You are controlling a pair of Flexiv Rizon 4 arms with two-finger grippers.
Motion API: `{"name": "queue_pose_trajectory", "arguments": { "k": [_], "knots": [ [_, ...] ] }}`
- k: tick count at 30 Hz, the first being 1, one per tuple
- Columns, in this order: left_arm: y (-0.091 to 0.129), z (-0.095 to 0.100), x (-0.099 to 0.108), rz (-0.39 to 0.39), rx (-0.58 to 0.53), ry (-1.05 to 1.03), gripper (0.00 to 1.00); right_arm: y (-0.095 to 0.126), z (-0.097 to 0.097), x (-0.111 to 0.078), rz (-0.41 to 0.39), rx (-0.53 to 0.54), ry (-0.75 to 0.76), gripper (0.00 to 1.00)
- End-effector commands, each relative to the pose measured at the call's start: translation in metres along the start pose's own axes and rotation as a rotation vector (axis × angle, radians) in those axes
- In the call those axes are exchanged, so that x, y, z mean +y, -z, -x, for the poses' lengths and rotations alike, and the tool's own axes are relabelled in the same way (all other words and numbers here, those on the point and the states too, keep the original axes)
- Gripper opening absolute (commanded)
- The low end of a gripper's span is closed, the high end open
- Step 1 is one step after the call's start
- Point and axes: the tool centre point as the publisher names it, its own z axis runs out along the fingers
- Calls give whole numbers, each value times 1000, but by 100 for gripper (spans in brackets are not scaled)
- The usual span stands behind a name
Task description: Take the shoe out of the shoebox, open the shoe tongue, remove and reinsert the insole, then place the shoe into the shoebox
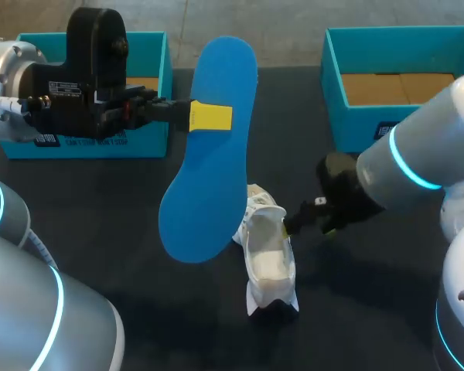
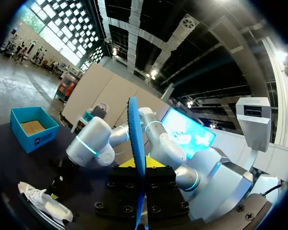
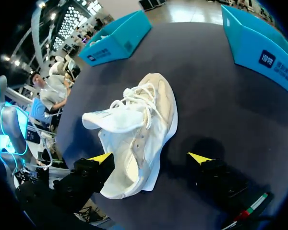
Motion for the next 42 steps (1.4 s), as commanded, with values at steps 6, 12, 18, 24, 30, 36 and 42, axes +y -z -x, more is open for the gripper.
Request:
{"name": "queue_pose_trajectory", "arguments": {
  "k": [6, 12, 18, 24, 30, 36, 42],
  "knots": [
    [-1, 0, 0, 1, -1, 0, 0, 37, 11, 8, 33, 216, 53, 100],
    [-1, 0, 0, 1, -1, 0, 0, 44, 11, 16, 47, 281, 72, 100],
    [-1, 0, 0, 1, -1, 0, 0, 50, 12, 23, 43, 346, 70, 100],
    [-1, 0, 0, 1, -1, 0, 0, 53, 9, 36, 125, 445, 93, 100],
    [-1, 0, 0, 1, -1, 0, 0, 55, 4, 48, 102, 480, 103, 100],
    [-1, 0, 0, 1, -1, 0, 0, 70, -1, 54, 19, 481, 81, 100],
    [-1, 0, 0, 1, -1, 0, 0, 87, -8, 49, 0, 526, 42, 100]
  ]
}}
